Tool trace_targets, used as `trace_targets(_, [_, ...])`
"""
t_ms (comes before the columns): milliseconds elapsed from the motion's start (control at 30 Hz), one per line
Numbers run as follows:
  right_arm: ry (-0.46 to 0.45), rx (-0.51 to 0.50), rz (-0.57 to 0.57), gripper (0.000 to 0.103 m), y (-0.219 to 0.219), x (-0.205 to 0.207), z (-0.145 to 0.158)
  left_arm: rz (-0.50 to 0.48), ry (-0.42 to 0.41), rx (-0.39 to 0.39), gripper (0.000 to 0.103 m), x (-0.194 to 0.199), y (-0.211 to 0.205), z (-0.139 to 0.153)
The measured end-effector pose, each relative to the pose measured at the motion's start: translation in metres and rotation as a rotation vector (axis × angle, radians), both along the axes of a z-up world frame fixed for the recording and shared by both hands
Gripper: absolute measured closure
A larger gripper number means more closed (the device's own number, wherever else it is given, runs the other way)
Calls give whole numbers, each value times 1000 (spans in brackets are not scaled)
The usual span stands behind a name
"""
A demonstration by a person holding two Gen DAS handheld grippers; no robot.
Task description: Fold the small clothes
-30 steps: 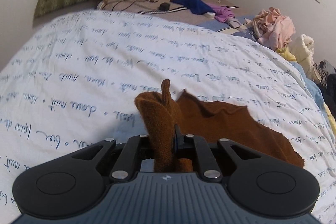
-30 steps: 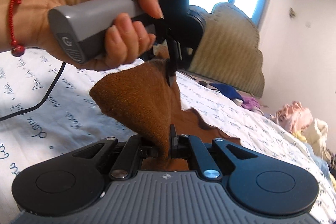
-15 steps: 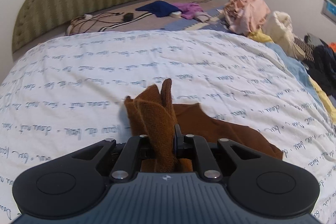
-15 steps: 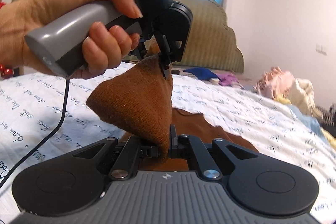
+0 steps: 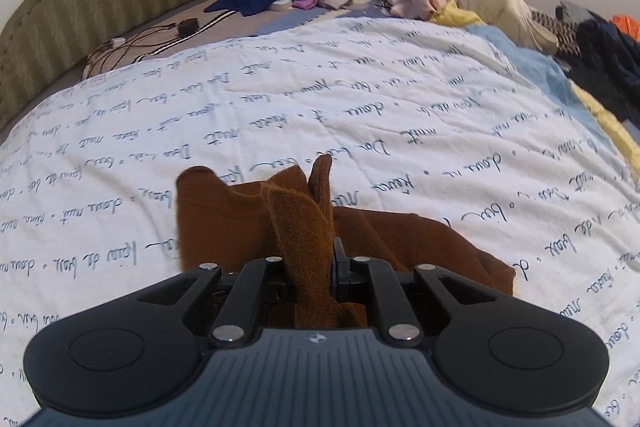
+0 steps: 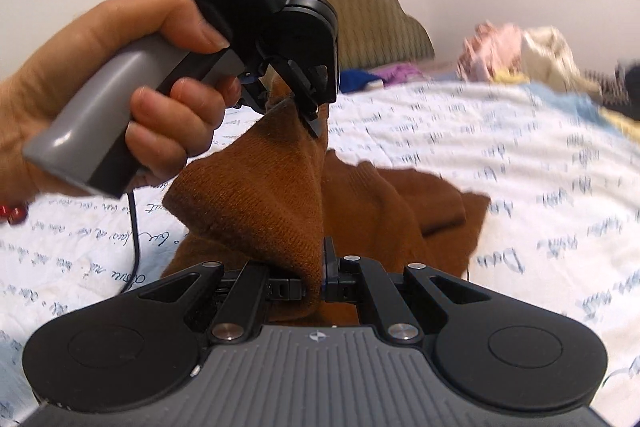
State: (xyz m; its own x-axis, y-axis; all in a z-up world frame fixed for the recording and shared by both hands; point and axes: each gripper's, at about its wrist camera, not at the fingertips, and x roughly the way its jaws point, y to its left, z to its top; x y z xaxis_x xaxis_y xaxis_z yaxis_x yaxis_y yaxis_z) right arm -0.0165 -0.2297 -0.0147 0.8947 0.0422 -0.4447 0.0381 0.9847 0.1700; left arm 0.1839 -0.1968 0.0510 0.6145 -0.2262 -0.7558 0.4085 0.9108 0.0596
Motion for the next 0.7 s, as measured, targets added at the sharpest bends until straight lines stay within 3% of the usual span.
trace_targets(200, [48,136,-6,95,-23,5,-12,-25,9,35,92,1,-25,-15])
trace_targets(600, [77,169,-17,90,-34,6,-20,-31,39,60,89,3,-42,-33])
trace_targets(700, [78,169,-17,88,-34,7,-21,-29,51,50,74,5,-42,-33])
